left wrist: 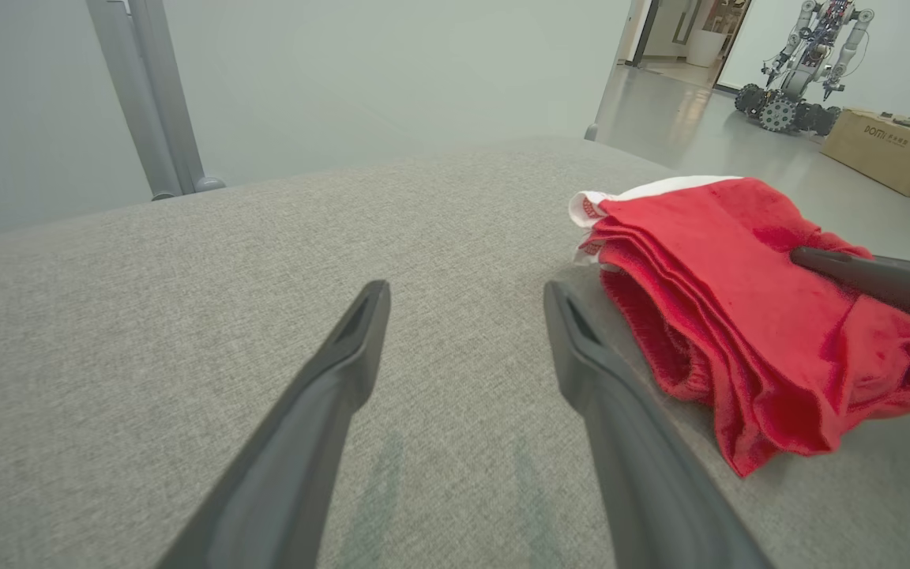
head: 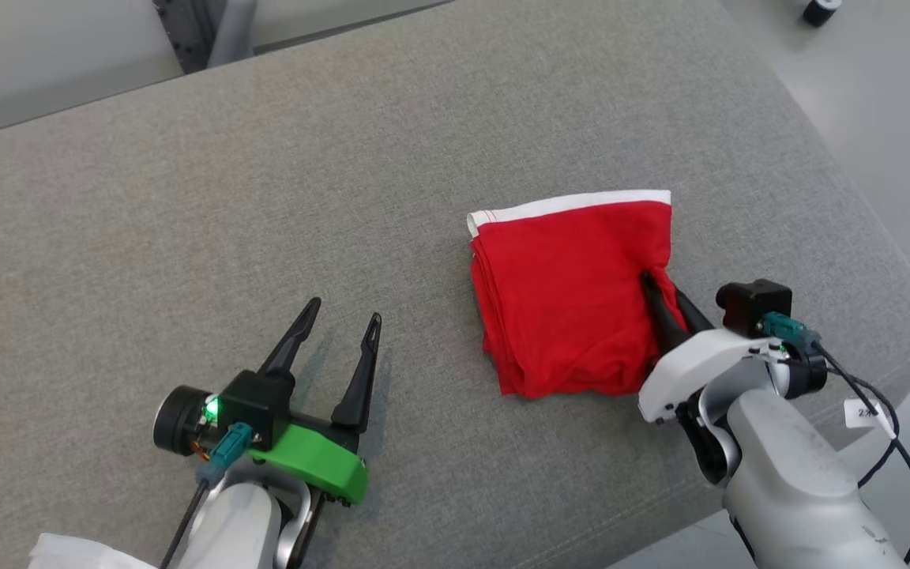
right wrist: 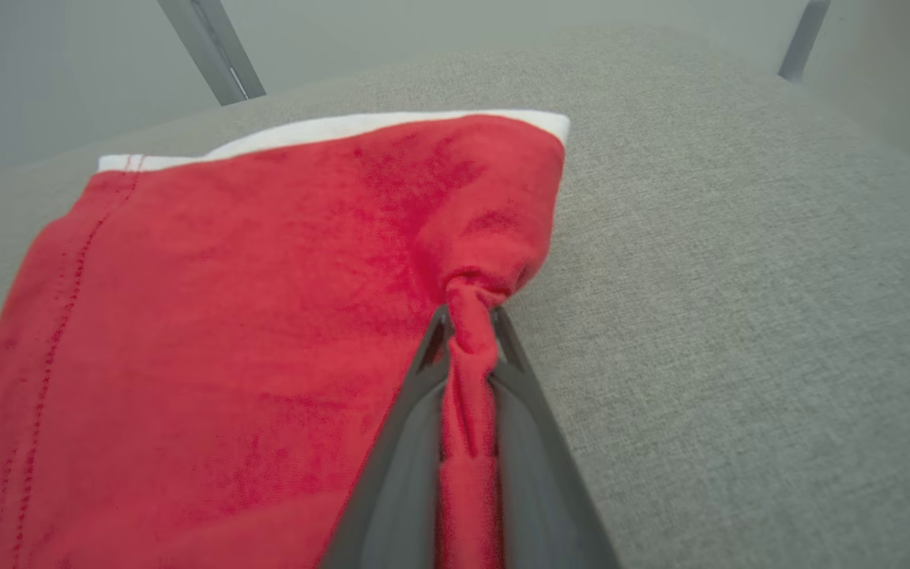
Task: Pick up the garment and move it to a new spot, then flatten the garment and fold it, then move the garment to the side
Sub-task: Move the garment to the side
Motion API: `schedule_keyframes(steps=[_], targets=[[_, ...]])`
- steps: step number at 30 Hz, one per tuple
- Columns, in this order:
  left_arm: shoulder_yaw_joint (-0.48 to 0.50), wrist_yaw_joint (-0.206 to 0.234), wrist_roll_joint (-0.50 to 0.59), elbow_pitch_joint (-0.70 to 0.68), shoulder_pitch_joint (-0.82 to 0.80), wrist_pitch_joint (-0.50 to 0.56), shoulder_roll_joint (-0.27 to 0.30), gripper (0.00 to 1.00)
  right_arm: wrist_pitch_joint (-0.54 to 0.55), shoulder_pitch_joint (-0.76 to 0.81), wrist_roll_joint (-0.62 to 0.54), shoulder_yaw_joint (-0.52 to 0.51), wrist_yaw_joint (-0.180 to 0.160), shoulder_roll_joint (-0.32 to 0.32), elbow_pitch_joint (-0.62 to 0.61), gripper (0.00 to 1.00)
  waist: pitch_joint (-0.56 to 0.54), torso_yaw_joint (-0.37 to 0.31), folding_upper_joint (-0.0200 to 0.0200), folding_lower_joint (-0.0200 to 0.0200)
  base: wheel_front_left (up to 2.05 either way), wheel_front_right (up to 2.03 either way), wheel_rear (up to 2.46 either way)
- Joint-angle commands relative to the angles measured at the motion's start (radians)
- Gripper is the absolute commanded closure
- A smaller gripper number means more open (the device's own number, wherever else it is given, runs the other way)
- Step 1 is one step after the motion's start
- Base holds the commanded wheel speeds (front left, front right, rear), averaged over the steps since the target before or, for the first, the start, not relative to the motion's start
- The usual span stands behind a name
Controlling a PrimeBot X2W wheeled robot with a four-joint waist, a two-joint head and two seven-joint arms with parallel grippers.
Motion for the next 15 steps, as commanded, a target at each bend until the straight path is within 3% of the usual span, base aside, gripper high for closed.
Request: schedule_keyframes(steps=[1,7,15], targets=[[-0.004,0.0,0.007,0.0,-0.032,0.0,0.016,0.0,0.0,-0.037,-0.011,-0.003,-0.002,-0.004,-0.008,1.0,0.104,-0.02,0.0,0.0,0.0,0.0,0.0],[-0.032,0.0,0.019,-0.003,-0.099,0.0,0.043,0.0,0.0,-0.173,-0.068,-0.049,-0.002,-0.079,0.034,1.0,0.201,0.082,0.0,0.0,0.0,0.0,0.0],[-0.049,0.0,0.036,-0.023,-0.161,0.0,0.048,0.0,0.0,-0.366,-0.199,-0.269,-0.002,-0.278,0.187,1.0,0.297,0.25,0.0,0.0,0.0,0.0,0.0]])
